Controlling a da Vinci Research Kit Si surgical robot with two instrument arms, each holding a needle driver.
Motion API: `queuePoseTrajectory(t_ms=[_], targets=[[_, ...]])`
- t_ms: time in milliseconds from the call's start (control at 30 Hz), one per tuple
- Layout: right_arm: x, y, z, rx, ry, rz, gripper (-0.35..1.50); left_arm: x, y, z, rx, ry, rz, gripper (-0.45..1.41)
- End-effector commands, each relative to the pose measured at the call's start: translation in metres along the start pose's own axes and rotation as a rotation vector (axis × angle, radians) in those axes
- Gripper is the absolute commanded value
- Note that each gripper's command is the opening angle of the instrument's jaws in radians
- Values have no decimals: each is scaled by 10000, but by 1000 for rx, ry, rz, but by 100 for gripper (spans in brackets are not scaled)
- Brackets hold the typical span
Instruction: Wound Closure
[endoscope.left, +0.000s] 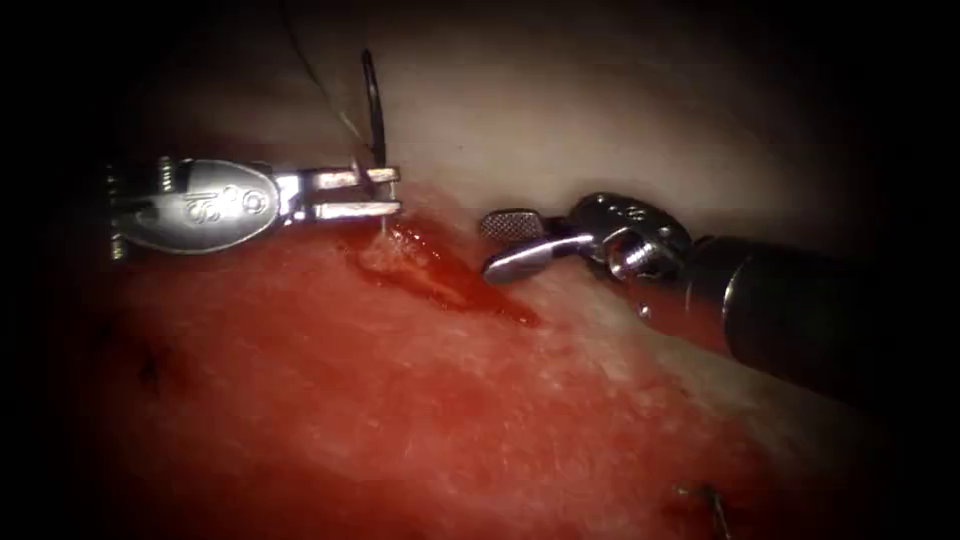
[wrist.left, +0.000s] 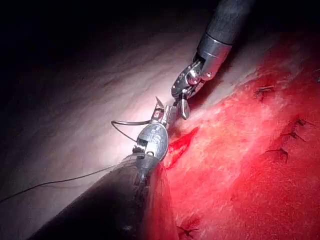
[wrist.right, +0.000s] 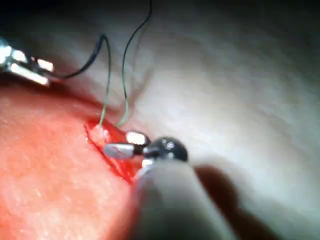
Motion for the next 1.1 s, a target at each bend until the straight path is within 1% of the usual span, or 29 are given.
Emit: queuePoseTrajectory(t_ms=[33, 100, 133, 367, 400, 600, 667, 700, 800, 967, 1100], targets=[[3, 5, 7, -1, 2, 31, 57, -5, 3, 8, 0, -1, 4, -45], [4, 5, 6, -6, 7, 86, 57, -7, 10, 9, 2, -4, 15, -45], [5, 5, 5, -19, 17, 149, 57, -11, 20, 10, 5, -8, 30, -45], [6, 3, 8, -36, 35, 278, 62, -39, 57, 23, 13, -16, 90, -45], [6, 3, 8, -36, 35, 278, 62, -39, 57, 23, 13, -16, 90, -45], [5, 0, 19, -44, 45, 338, 71, -44, 82, 43, 5, 7, 111, -45], [5, -2, 24, -43, 58, 380, 88, -44, 90, 51, 8, 6, 124, -45], [5, -5, 28, -40, 69, 399, 93, -45, 94, 55, 10, 4, 133, -45], [6, -9, 31, -41, 72, 413, 98, -46, 97, 57, 7, -1, 137, -45], [6, -13, 36, -42, 77, 421, 98, -47, 98, 59, 6, 1, 138, -45], [6, -17, 42, -23, 94, 452, 103, -46, 99, 59, -1, 1, 138, -45]])
